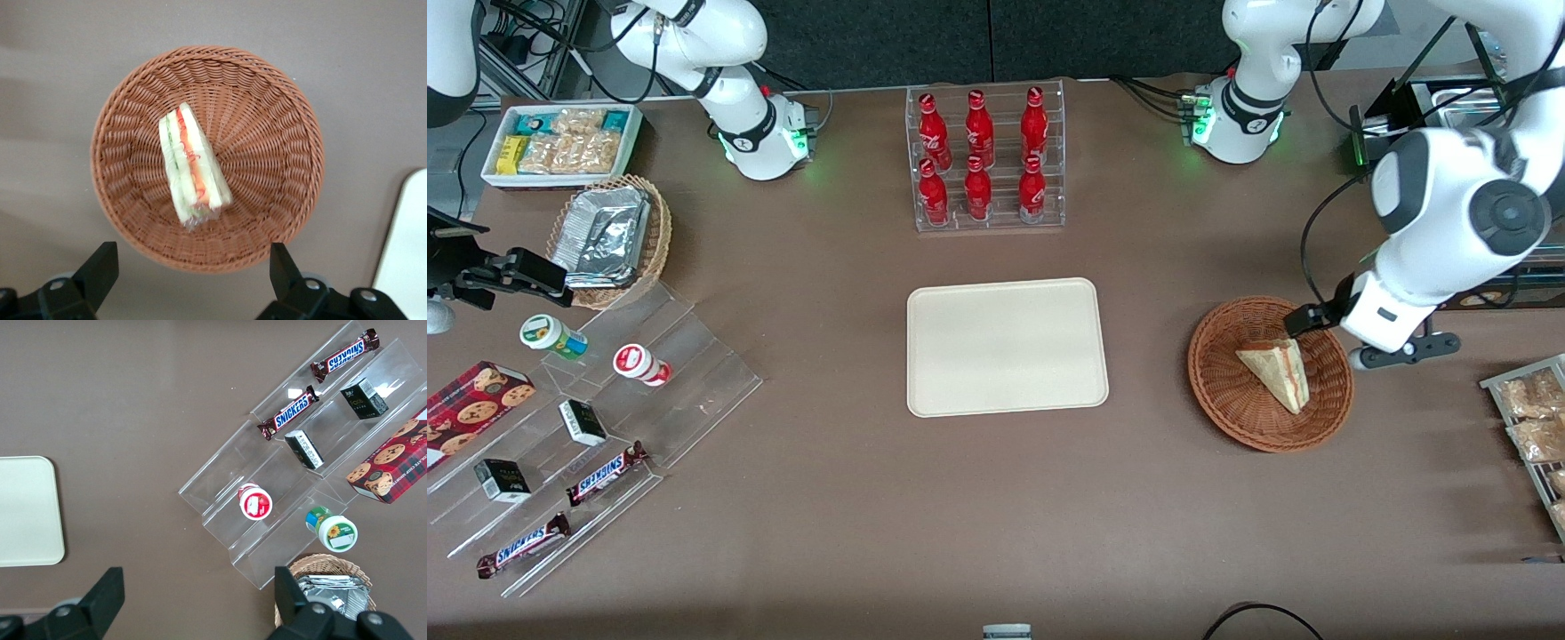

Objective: Place sandwich from basket to tray
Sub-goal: 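Lower the open left gripper toward the sandwich in the wicker basket, then close the left gripper on the wrapped sandwich's crust edge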

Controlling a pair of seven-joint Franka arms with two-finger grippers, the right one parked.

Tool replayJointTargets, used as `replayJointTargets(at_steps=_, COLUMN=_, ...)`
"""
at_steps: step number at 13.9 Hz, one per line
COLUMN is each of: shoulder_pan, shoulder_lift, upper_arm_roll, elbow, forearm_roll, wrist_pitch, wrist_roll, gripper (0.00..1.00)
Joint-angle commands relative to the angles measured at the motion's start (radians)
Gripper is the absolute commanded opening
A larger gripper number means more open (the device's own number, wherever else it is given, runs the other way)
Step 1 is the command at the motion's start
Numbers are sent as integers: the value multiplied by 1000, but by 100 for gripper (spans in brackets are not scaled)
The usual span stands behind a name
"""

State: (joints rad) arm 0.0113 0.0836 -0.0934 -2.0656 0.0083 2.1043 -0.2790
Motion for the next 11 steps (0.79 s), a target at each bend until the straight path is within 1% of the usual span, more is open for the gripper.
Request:
replayJointTargets(at_steps=1, shoulder_pan=7, shoulder_lift=7, upper_arm_roll=3, elbow=-73, forearm_roll=2, wrist_pitch=101, wrist_roll=-69, gripper=100)
replayJointTargets(at_steps=3, shoulder_pan=7, shoulder_lift=36, upper_arm_roll=6, elbow=-102, forearm_roll=7, wrist_pitch=173, wrist_roll=-193, gripper=100)
replayJointTargets(at_steps=5, shoulder_pan=7, shoulder_lift=53, upper_arm_roll=9, elbow=-143, forearm_roll=6, wrist_pitch=279, wrist_roll=-239, gripper=100)
replayJointTargets(at_steps=7, shoulder_pan=9, shoulder_lift=105, upper_arm_roll=9, elbow=-145, forearm_roll=6, wrist_pitch=351, wrist_roll=-314, gripper=100)
replayJointTargets(at_steps=8, shoulder_pan=9, shoulder_lift=122, upper_arm_roll=9, elbow=-148, forearm_roll=6, wrist_pitch=379, wrist_roll=-331, gripper=100)
replayJointTargets(at_steps=11, shoulder_pan=12, shoulder_lift=162, upper_arm_roll=9, elbow=-148, forearm_roll=1, wrist_pitch=385, wrist_roll=-373, gripper=100)
